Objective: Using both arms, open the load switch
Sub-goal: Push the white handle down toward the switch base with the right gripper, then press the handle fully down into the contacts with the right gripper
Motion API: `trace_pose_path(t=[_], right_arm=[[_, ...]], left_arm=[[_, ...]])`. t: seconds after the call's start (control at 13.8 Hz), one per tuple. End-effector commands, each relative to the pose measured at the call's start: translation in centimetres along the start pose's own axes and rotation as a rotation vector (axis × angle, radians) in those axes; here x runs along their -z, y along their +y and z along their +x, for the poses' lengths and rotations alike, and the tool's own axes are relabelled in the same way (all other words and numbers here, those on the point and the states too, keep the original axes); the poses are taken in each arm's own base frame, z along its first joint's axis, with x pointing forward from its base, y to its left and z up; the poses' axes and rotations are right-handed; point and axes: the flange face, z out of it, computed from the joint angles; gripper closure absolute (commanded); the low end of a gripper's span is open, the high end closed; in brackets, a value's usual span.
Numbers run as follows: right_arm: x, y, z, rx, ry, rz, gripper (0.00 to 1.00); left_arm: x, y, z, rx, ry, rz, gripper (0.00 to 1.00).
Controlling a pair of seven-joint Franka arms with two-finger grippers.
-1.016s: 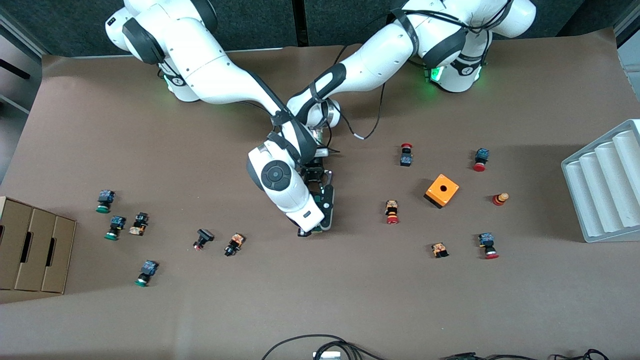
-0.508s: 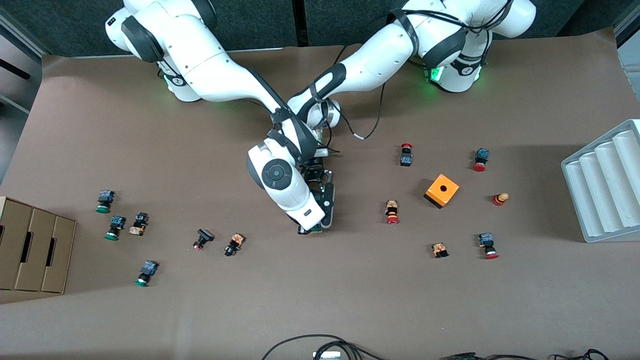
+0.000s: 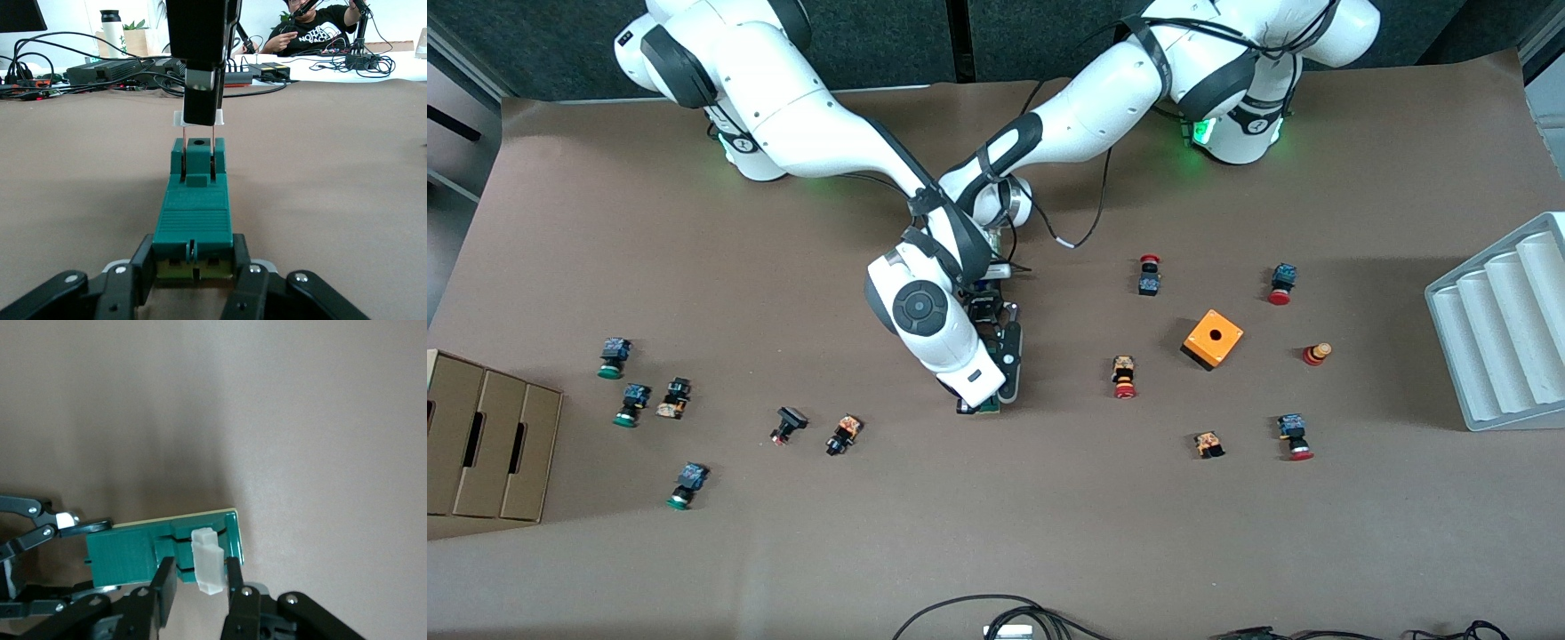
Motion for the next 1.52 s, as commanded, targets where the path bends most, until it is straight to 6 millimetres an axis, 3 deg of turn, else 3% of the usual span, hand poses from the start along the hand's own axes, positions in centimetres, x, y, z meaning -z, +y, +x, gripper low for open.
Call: trace_pose_path(t=[0.0,0.58,1.45], right_arm=[[0.8,-1.1,0.5,-0.010,-0.020,0.001,0.62],[0.6,-1.8,1.0,-0.031,-0.028,0.009,0.62],[1.8,-2.4,0.3,-0.038,-0.043,0.030,0.62]], left_arm=[[-0.6,0.6,-0.6,-0.018,-0.012,-0.018,0.57],[-0.7,0.5,-0.6,-0.019,-0.011,-0.017,0.57],[-0.6,0.6,-0.6,-0.018,-0.013,-0.019,0.57]])
